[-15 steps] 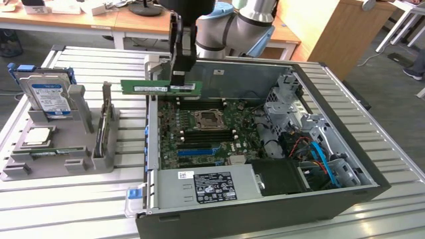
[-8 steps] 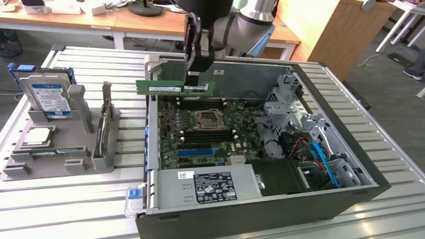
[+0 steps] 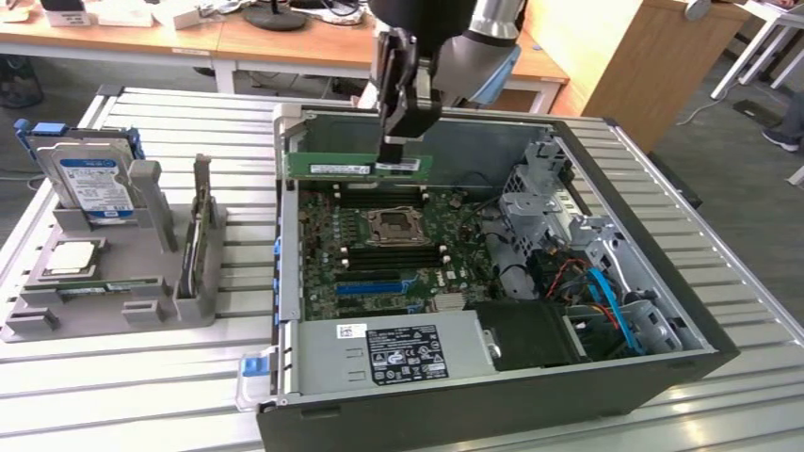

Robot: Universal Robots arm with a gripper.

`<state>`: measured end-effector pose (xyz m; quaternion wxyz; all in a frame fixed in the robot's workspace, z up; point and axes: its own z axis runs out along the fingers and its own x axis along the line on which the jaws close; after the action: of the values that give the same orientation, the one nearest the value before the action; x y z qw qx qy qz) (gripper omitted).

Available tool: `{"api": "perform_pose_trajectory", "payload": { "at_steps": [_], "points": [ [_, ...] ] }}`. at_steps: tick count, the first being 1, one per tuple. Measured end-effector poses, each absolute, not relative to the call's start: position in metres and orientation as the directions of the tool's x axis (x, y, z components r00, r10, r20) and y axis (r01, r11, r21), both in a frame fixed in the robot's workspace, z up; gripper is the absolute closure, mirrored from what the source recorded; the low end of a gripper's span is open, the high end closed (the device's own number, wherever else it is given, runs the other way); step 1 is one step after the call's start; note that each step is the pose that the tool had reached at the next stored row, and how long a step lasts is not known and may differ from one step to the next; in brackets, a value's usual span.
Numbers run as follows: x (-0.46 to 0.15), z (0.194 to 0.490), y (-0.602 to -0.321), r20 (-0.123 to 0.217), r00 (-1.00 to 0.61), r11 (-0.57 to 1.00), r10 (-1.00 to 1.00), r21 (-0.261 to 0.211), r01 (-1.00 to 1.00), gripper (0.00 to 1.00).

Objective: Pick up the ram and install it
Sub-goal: 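Pick up the ram and move it above insertion slot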

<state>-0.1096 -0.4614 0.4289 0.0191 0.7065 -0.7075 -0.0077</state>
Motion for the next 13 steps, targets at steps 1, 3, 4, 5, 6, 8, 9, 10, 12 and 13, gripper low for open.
{"api": "perform_pose_trajectory", "payload": {
  "at_steps": [1,3,4,5,6,8,9,10,12,13],
  "points": [
    [-0.106,0.429,-0.461,0.016,-0.001,0.002,-1.0,0.038,-0.999,0.89],
    [-0.1,0.429,-0.461,0.016,-0.001,0.002,-1.0,0.038,-0.999,0.89],
    [-0.096,0.429,-0.461,0.016,-0.001,0.002,-1.0,0.038,-0.999,0.89],
    [-0.093,0.429,-0.461,0.016,-0.001,0.002,-1.0,0.038,-0.999,0.89],
    [-0.09,0.429,-0.461,0.016,-0.001,0.002,-1.0,0.038,-0.999,0.89],
    [-0.083,0.429,-0.461,0.016,-0.001,0.002,-1.0,0.038,-0.999,0.89],
    [-0.08,0.429,-0.461,0.016,-0.001,0.002,-1.0,0.038,-0.999,0.89],
    [-0.077,0.429,-0.461,0.016,-0.001,0.002,-1.0,0.038,-0.999,0.89],
    [-0.072,0.429,-0.461,0.016,-0.001,0.002,-1.0,0.038,-0.999,0.89],
    [-0.069,0.429,-0.461,0.016,-0.001,0.002,-1.0,0.038,-0.999,0.89]
  ]
}}
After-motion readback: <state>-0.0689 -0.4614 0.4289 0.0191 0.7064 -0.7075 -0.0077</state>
